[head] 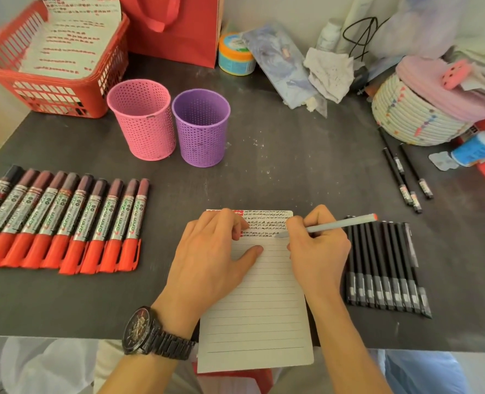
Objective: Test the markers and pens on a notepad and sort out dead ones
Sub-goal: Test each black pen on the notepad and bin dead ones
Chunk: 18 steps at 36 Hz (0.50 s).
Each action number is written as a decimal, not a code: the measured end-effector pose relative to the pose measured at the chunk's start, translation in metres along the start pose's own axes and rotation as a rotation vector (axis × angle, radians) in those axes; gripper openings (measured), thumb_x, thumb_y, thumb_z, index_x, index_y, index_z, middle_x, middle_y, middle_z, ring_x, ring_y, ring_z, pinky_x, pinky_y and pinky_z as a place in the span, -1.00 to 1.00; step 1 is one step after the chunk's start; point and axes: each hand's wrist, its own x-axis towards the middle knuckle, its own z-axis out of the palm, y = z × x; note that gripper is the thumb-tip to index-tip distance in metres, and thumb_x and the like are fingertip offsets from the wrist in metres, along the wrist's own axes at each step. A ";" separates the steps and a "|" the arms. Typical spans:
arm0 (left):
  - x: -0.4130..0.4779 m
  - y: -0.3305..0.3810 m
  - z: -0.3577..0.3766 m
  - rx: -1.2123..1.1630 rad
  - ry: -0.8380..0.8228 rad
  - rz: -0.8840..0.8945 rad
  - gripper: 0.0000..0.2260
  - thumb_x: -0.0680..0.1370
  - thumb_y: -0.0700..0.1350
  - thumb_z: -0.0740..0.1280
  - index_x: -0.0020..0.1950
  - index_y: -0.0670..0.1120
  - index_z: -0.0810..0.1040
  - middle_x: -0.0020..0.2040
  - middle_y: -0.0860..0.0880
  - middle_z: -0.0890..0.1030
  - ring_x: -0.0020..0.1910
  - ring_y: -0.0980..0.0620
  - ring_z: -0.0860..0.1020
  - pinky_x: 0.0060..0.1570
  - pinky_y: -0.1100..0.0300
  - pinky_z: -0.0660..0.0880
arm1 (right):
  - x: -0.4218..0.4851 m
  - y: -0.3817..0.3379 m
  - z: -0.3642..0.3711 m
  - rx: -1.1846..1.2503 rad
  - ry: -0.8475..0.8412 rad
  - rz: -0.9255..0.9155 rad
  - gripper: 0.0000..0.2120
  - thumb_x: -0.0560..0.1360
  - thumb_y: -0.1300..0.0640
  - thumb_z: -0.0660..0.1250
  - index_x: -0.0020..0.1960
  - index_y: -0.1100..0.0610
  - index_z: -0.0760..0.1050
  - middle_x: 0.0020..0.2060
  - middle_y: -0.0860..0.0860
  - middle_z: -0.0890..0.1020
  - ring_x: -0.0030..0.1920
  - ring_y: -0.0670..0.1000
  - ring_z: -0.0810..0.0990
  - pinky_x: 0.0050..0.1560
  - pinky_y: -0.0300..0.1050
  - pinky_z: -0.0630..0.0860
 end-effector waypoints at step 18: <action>-0.002 0.004 -0.005 -0.080 0.002 0.001 -0.84 0.61 0.18 0.13 -0.09 0.16 0.27 -0.02 0.23 0.53 -0.02 0.19 0.43 0.02 0.23 0.30 | -0.001 0.001 0.000 0.031 0.006 0.020 -0.70 0.52 0.17 0.37 -0.30 0.09 0.31 -0.50 0.12 0.48 -0.41 0.21 0.50 -0.39 -0.03 0.44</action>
